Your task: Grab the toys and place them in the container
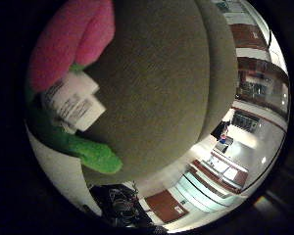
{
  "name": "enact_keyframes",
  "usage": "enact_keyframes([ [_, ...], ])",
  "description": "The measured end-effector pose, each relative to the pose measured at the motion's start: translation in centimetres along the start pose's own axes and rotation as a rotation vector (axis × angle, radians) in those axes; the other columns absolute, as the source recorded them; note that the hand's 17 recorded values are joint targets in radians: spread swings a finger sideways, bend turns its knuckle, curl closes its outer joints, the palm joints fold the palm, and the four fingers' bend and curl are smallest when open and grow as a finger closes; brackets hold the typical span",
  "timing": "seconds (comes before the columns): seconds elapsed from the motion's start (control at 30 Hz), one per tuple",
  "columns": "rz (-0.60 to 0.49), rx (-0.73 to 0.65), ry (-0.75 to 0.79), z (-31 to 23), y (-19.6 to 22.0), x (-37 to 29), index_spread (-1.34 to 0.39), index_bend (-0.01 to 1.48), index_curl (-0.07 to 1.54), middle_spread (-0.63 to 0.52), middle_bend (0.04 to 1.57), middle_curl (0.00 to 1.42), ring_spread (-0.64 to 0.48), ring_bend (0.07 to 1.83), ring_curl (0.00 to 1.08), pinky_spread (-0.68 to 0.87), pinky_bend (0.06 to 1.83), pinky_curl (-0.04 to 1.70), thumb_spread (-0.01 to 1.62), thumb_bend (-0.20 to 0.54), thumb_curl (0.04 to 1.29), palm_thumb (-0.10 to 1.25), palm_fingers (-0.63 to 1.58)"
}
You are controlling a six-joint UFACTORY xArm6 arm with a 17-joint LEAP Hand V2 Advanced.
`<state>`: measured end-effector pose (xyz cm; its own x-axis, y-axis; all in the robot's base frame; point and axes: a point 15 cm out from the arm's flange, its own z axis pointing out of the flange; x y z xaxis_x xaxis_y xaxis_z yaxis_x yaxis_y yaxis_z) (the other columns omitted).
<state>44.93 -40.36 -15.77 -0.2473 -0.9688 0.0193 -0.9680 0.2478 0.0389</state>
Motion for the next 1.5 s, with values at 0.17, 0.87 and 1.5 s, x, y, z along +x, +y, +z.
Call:
enact_keyframes([
  [0.17, 0.010, 0.079, 0.033, -5.8, -2.2, 3.0, -0.26, 1.13, 0.77, -0.16, 1.28, 0.74, -0.21, 1.38, 0.67, -0.18, 1.56, 0.47, 1.07, -0.006, 0.43, 0.93, 1.17],
  [0.87, -0.198, 0.157, -0.050, -32.6, -0.8, -10.8, -0.22, 1.17, 0.78, -0.14, 1.34, 0.72, -0.19, 1.43, 0.67, -0.17, 1.48, 0.66, 1.10, -0.013, 0.55, 1.03, 1.16],
  [1.5, -0.650, 0.210, -0.182, -40.7, 14.4, -49.3, -0.22, 1.17, 0.77, -0.14, 1.34, 0.71, -0.20, 1.44, 0.66, -0.18, 1.42, 0.77, 1.12, -0.013, 0.56, 1.03, 1.16],
])
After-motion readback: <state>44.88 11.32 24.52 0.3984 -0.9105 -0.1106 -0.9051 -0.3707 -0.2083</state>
